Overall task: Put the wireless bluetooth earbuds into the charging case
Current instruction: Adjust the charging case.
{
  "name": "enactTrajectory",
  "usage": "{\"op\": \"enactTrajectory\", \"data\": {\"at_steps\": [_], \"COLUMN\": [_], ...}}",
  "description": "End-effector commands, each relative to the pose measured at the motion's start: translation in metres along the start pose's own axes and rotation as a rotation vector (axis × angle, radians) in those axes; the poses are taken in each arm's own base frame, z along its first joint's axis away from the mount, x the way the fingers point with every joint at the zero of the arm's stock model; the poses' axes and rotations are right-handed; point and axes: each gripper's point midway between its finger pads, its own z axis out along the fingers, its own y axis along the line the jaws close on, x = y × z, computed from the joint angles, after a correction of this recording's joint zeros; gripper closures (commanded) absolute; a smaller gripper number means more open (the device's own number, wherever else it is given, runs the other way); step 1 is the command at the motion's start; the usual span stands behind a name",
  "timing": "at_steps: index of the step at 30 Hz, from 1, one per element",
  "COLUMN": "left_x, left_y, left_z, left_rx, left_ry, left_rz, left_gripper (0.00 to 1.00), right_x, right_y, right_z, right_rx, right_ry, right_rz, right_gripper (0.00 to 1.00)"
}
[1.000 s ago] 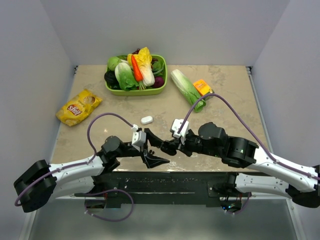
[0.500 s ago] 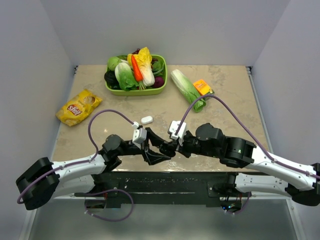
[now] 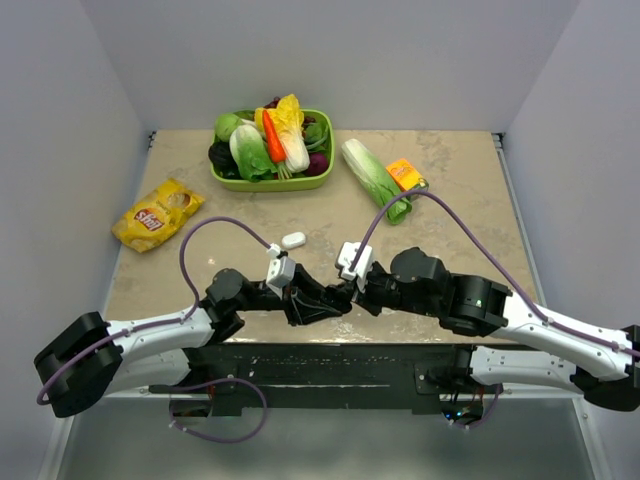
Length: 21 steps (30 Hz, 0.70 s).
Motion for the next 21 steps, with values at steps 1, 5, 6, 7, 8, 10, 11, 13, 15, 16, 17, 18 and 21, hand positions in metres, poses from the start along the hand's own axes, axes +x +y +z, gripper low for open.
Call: {"op": "enactTrajectory", "data": {"at_steps": [1, 5, 6, 7, 8, 10, 11, 13, 15, 16, 17, 18, 21], "left_x": [-0.022, -0.022, -0.019, -0.017, -0.013, -0.012, -0.01, -0.011, -0.011, -0.012, -0.004, -0.011, -0.008], "left_y": [-0.003, -0.003, -0.002, -0.001, 0.002, 0.002, 0.004, 0.004, 0.005, 0.012, 0.017, 0.015, 0.021], "left_z": [0.004, 0.001, -0.001, -0.002, -0.005, -0.008, -0.011, -0.015, -0.022, -0.027, -0.034, -0.04, -0.063], "left_rx": [0.024, 0.014, 0.008, -0.002, -0.023, -0.038, -0.055, -0.069, -0.107, -0.157, -0.2, -0.221, -0.319], "left_ry": [-0.068, -0.085, -0.085, -0.086, -0.087, -0.099, -0.104, -0.119, -0.143, -0.161, -0.158, -0.191, -0.25], "left_rz": [0.066, 0.071, 0.068, 0.06, 0.054, 0.052, 0.047, 0.044, 0.046, 0.04, 0.024, 0.035, 0.03], "left_gripper": [0.86, 0.98, 1.0, 1.0, 1.0, 1.0, 1.0, 1.0, 1.0, 1.0, 1.0, 1.0, 1.0], "right_x": [-0.008, -0.016, -0.017, -0.022, -0.036, -0.046, -0.054, -0.06, -0.056, -0.052, -0.039, -0.028, 0.018], "right_y": [0.0, -0.006, -0.006, -0.01, -0.013, -0.026, -0.03, -0.044, -0.062, -0.069, -0.073, -0.076, -0.078], "right_z": [0.002, 0.001, -0.001, -0.003, -0.01, -0.018, -0.022, -0.031, -0.036, -0.037, -0.032, -0.025, 0.014], "right_rx": [0.005, 0.048, 0.051, 0.08, 0.1, 0.166, 0.183, 0.253, 0.359, 0.401, 0.43, 0.451, 0.418], "right_ry": [-0.034, -0.069, -0.082, -0.107, -0.178, -0.234, -0.273, -0.314, -0.334, -0.345, -0.33, -0.305, -0.188], "right_rz": [0.009, 0.066, 0.09, 0.117, 0.191, 0.249, 0.287, 0.327, 0.382, 0.428, 0.448, 0.465, 0.549], "right_gripper": [1.0, 0.71, 0.63, 0.52, 0.48, 0.37, 0.34, 0.31, 0.31, 0.31, 0.31, 0.32, 0.39]}}
